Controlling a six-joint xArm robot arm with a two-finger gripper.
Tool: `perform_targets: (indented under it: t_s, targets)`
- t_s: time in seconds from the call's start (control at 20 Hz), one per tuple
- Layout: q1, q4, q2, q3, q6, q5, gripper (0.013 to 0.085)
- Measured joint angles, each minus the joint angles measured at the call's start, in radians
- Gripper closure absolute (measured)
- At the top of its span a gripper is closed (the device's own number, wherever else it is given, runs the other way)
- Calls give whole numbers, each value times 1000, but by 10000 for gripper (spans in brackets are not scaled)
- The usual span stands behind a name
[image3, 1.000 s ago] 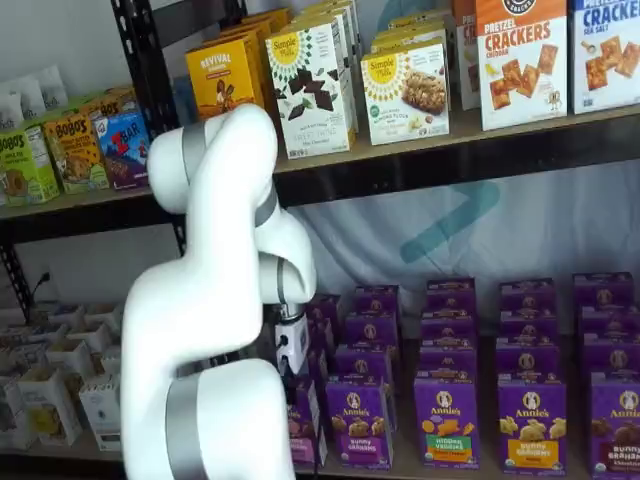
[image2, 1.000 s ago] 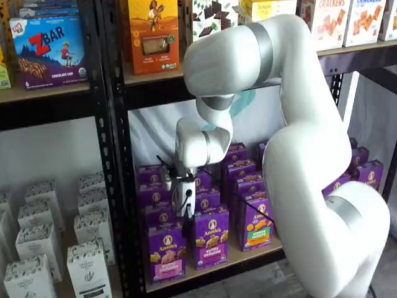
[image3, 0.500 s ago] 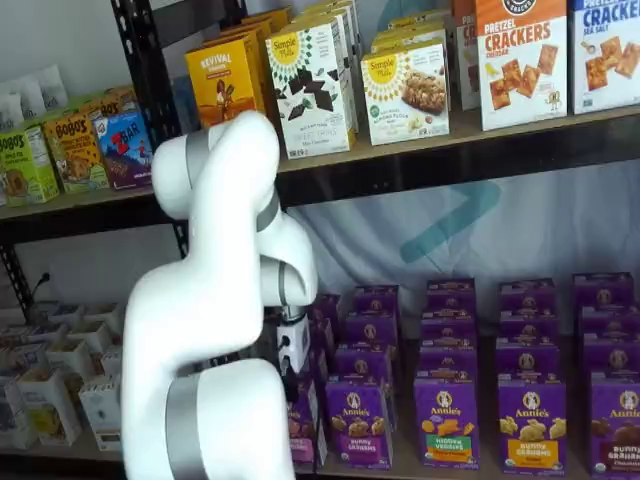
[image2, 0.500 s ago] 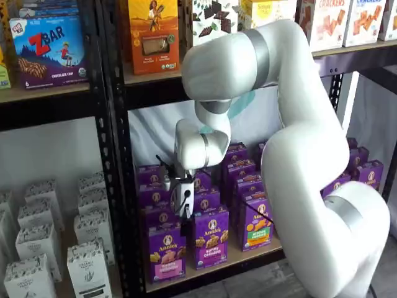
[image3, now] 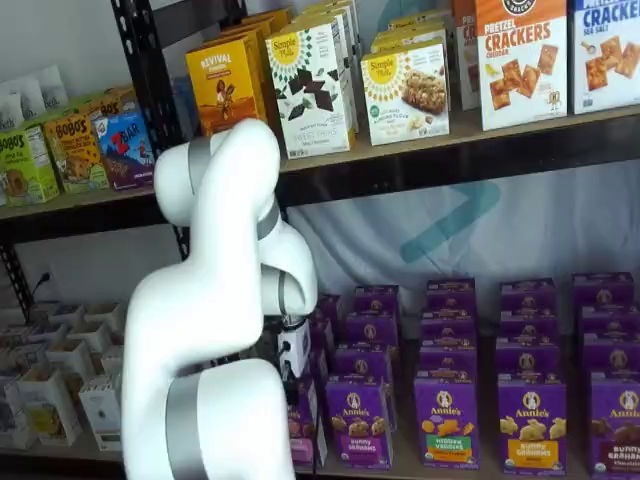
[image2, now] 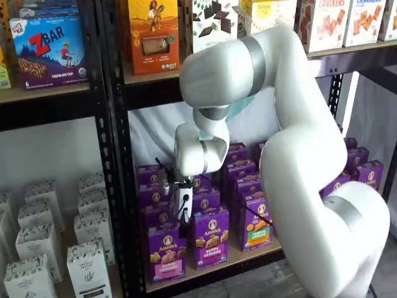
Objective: Pick up the purple box with a pink patch in the middle, on the bottom shelf, the first box from the left
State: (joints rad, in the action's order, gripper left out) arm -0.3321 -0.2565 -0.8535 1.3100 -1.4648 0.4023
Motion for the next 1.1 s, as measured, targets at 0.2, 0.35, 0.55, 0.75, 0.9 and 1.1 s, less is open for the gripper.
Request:
perform_targets:
  t_s: [0.2,0.35,0.55,0.75,0.9,1.1]
  targets:
    - [-6,11,-30,30,16,3,130]
    - [-10,33,-54,55,40,5,130]
    - [-15,43,-85,80,53,-2,130]
    - [-18,58,-111,105,70,-1,130]
    - [-21,69,-131,123,83,-8,130]
    - [-23,91,-152,139,105,-20,130]
